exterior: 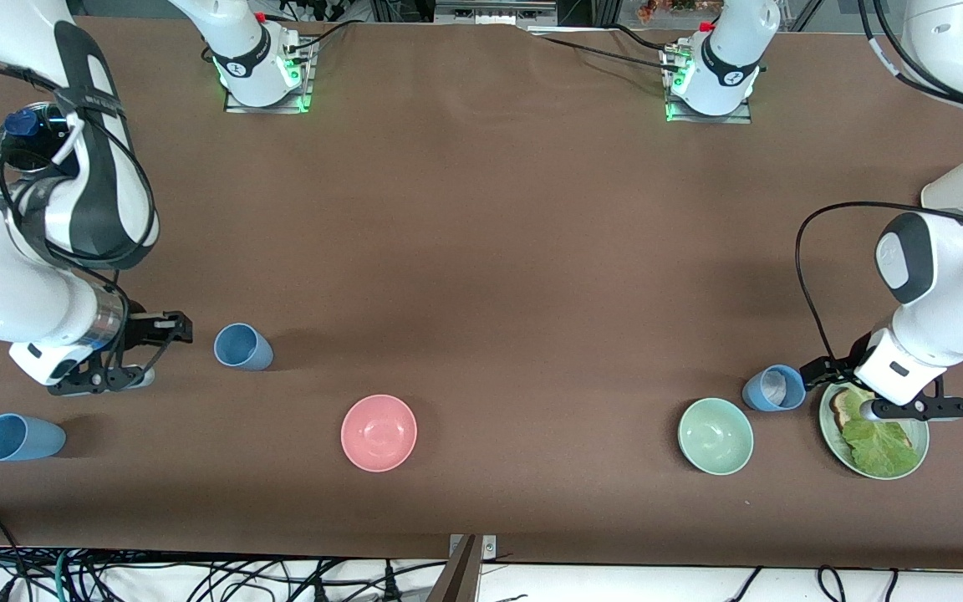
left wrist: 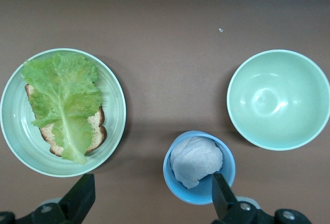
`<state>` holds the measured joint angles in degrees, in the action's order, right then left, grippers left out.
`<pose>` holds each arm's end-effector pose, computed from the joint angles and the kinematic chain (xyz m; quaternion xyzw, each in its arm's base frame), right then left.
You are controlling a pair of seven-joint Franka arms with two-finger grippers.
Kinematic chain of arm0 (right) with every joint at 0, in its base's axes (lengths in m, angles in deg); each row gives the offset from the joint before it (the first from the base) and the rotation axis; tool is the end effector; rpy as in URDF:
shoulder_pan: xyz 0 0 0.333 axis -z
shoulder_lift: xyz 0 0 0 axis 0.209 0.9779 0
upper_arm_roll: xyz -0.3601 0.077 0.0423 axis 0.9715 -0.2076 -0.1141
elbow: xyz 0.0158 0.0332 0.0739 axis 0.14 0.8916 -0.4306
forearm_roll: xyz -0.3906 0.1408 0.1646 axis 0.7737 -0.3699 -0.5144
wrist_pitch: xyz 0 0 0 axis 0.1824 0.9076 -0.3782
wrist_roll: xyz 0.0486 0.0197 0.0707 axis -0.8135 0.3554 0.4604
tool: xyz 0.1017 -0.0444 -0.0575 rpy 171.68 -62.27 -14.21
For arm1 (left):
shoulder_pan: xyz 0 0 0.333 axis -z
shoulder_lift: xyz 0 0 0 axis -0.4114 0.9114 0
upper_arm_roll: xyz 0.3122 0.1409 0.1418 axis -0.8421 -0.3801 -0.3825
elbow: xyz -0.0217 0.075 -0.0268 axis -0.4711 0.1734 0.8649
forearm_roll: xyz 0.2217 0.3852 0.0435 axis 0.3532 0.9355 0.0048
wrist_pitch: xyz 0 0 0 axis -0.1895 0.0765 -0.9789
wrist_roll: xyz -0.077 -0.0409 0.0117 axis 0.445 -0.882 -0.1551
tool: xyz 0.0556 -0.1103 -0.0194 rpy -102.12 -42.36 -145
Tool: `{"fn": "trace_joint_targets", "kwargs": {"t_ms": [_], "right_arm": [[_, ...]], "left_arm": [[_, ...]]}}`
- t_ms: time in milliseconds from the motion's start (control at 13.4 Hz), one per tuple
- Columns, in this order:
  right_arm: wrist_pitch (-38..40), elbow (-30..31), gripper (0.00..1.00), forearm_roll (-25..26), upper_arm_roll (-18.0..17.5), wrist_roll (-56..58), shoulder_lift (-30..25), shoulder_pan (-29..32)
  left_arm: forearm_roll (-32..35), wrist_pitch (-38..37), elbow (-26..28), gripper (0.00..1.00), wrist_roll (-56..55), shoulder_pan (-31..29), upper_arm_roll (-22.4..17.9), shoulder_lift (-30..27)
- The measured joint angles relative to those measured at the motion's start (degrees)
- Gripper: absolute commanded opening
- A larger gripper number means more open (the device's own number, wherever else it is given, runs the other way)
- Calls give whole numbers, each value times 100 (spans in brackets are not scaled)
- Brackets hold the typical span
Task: Stack blue cups with both arms
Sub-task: 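Reach the right gripper to the blue cup while the left gripper reaches the tissue cup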
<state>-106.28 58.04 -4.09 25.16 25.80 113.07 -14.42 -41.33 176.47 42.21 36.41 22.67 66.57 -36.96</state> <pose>0.7634 0.0376 0.3705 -0.9968 -0.0672 0.0430 0.0040 0.7756 0.0554 0.3351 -0.9980 -0.0216 -0.0569 0.0193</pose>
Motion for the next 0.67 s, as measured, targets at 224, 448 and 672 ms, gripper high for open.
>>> {"fn": "trace_joint_targets", "kwargs": {"t_ms": [224, 448, 672], "right_arm": [[-260, -1, 49, 0, 0, 0, 204, 0], [-382, 2, 51, 0, -7, 0, 330, -5], [-507, 101, 51, -1, -27, 0, 453, -17]], "left_arm": [[0, 84, -1, 100, 0, -6, 1, 143], [0, 312, 12, 100, 0, -6, 2, 301], [0, 498, 20, 100, 0, -6, 12, 497]]}}
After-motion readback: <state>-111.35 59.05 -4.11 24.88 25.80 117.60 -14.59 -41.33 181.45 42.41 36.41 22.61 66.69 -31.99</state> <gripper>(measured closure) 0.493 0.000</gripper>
